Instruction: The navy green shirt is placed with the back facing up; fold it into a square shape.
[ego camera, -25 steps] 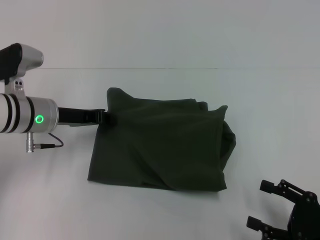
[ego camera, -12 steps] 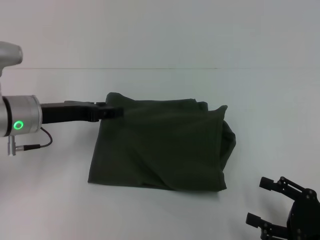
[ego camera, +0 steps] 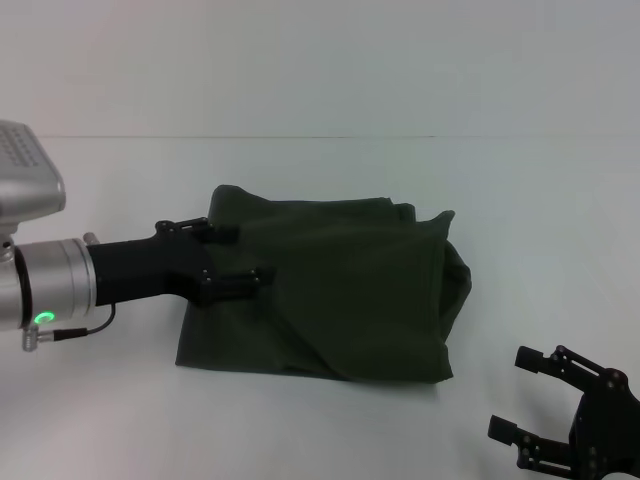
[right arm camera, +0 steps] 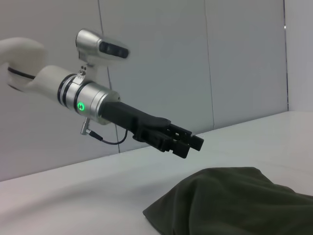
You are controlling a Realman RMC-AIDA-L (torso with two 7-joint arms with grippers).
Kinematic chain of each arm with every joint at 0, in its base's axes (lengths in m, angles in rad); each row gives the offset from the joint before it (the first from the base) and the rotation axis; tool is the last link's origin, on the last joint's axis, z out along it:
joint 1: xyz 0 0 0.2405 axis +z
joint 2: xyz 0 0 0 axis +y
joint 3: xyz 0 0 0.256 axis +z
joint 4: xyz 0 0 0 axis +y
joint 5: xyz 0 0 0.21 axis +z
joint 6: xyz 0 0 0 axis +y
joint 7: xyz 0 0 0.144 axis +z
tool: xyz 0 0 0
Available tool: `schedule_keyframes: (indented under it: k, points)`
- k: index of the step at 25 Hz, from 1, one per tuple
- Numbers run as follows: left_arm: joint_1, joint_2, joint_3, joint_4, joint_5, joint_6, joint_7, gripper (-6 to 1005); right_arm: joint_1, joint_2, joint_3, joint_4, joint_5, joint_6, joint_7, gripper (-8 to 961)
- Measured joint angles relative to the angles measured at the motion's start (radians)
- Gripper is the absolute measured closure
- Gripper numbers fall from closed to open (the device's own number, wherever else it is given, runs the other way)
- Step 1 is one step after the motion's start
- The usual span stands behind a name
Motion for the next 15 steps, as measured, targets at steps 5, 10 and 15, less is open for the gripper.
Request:
schedule_keyframes:
  k: [5,10,15]
  points:
    - [-0.002,0.0,-0.002,-0.055,-0.016,-0.094,0.059,200,0.001,0.0,0.0,0.0,0.0,0.0,0.001,50]
    - [-0.011,-0.001,0.005,-0.116,-0.039,-0.169,0.121,199,0.002,0.0,0.001,0.001,0.001,0.0,0.004,51]
    - [-0.017,-0.001,0.013,-0.163,-0.04,-0.198,0.17,198,0.0,0.0,0.002,0.002,0.0,0.0,0.007,52]
